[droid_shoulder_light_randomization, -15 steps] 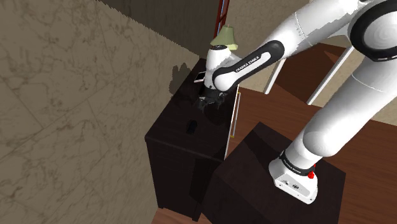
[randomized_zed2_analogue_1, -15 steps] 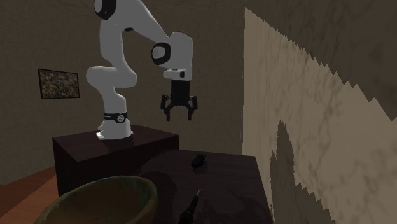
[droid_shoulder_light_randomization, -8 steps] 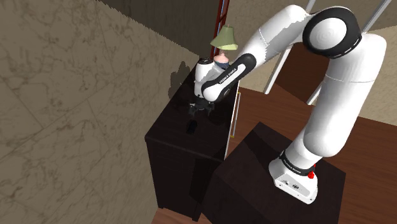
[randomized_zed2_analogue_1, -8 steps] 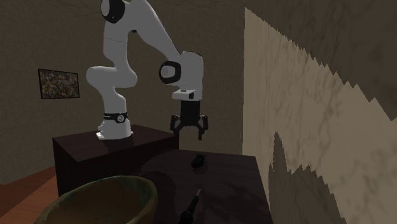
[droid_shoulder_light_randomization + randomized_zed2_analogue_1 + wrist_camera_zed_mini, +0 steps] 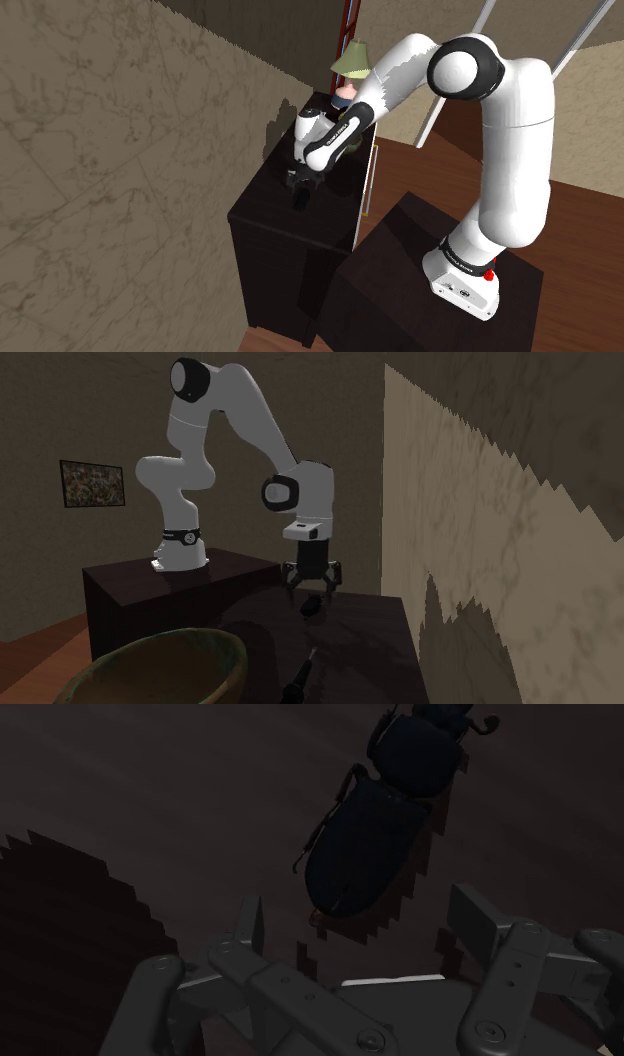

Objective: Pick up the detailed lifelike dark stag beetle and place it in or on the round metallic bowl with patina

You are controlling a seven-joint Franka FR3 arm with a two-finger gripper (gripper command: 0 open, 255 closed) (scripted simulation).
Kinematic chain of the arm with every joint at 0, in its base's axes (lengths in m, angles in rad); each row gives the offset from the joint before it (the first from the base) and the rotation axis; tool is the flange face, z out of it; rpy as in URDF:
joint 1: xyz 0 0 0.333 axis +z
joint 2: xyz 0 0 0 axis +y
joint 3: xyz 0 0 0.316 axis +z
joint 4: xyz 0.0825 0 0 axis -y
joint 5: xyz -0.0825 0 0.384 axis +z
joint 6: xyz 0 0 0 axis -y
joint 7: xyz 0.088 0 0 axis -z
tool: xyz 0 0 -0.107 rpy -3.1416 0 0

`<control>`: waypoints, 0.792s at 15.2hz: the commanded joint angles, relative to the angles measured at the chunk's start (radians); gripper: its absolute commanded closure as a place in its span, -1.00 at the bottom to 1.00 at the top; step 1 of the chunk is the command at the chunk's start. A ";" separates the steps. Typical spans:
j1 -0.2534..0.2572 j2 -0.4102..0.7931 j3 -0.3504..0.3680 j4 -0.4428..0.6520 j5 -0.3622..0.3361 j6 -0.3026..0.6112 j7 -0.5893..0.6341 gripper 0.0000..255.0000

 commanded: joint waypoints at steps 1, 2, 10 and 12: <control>0.003 0.023 -0.006 0.006 -0.005 0.018 0.005 -1.00; 0.005 0.035 -0.008 0.009 -0.008 0.027 0.007 -1.00; 0.009 0.068 -0.015 0.017 -0.014 0.051 0.011 -1.00; 0.009 0.068 -0.015 0.017 -0.014 0.051 0.012 -1.00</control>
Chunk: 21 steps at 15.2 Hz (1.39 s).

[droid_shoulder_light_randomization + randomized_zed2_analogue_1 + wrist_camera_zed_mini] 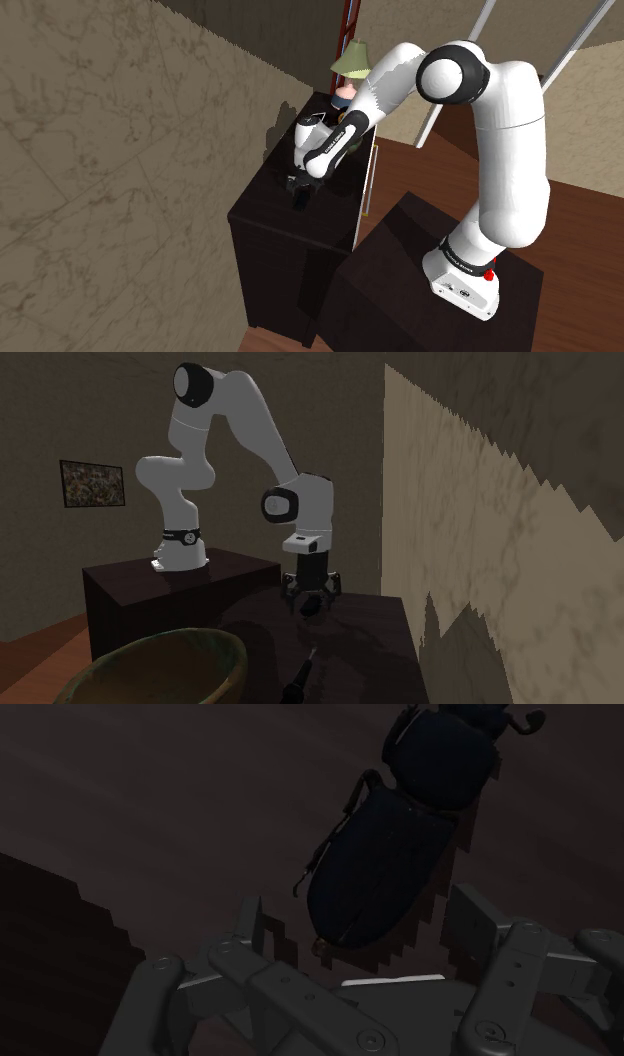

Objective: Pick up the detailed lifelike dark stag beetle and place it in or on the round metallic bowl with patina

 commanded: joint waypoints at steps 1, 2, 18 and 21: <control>0.000 0.000 0.000 0.000 0.000 0.000 0.000 1.00; 0.000 0.000 0.000 0.000 0.000 0.000 0.000 1.00; -0.016 -0.101 0.021 -0.028 0.022 -0.074 -0.018 1.00; -0.022 -0.138 0.029 -0.034 0.031 -0.103 -0.025 1.00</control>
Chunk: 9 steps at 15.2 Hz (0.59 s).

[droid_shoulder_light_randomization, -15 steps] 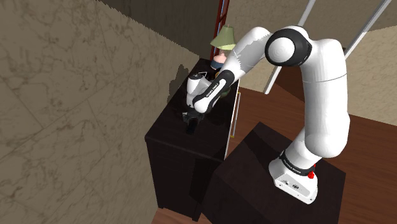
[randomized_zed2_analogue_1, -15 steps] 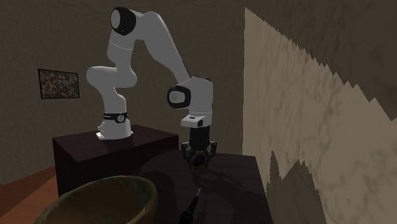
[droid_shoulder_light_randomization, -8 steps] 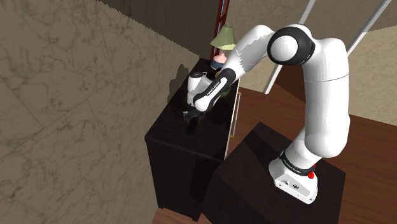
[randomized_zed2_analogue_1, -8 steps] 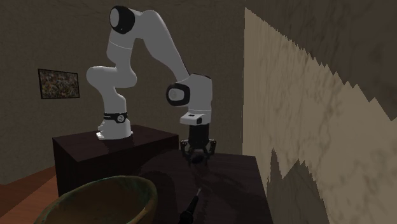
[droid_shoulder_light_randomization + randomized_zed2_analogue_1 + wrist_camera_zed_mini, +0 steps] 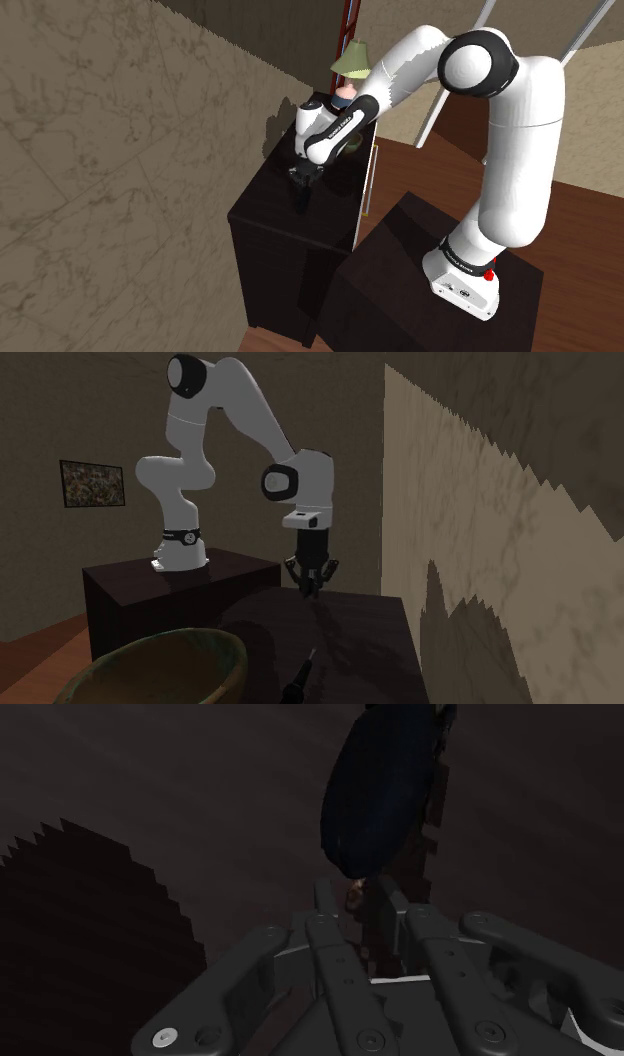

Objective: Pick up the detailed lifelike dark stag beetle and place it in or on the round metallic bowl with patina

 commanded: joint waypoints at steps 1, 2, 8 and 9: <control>-0.003 -0.022 0.004 -0.004 0.006 -0.018 -0.005 1.00; -0.005 -0.034 0.007 -0.006 0.009 -0.029 -0.007 1.00; -0.014 -0.103 0.020 -0.011 0.029 -0.092 -0.023 1.00; -0.015 -0.114 0.021 -0.011 0.032 -0.102 -0.025 1.00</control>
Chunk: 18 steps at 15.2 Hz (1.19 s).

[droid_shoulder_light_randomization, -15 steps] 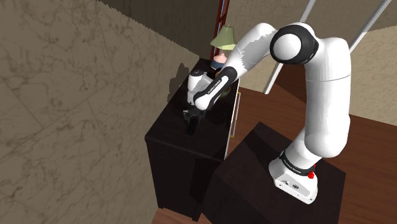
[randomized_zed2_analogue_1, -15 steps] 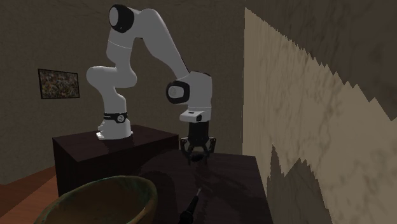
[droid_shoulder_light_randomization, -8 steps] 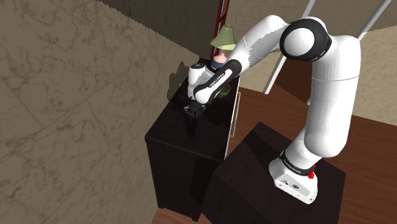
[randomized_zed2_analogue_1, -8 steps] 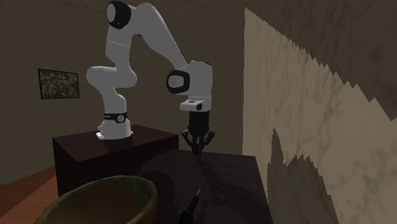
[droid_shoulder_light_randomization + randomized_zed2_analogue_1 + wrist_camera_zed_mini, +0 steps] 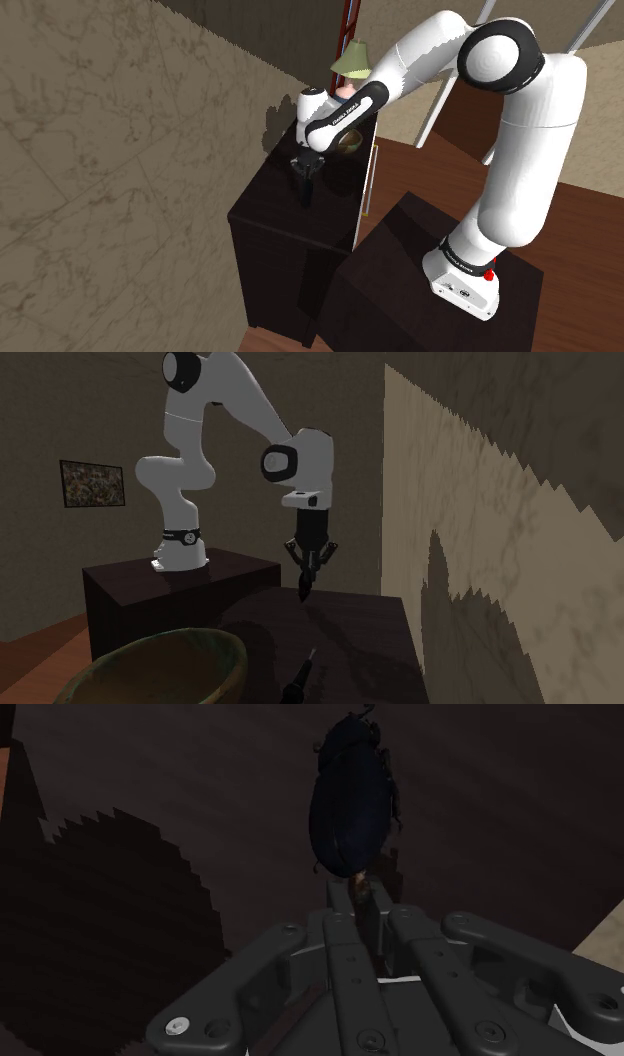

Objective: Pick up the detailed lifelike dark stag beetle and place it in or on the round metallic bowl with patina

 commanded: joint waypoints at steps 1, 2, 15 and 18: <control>-0.002 -0.023 0.004 0.001 0.007 -0.025 -0.005 1.00; -0.004 -0.034 0.006 0.002 0.011 -0.036 -0.008 1.00; -0.041 -0.127 0.003 0.034 0.044 -0.157 -0.080 1.00; -0.084 -0.106 -0.022 0.066 0.047 -0.165 -0.150 1.00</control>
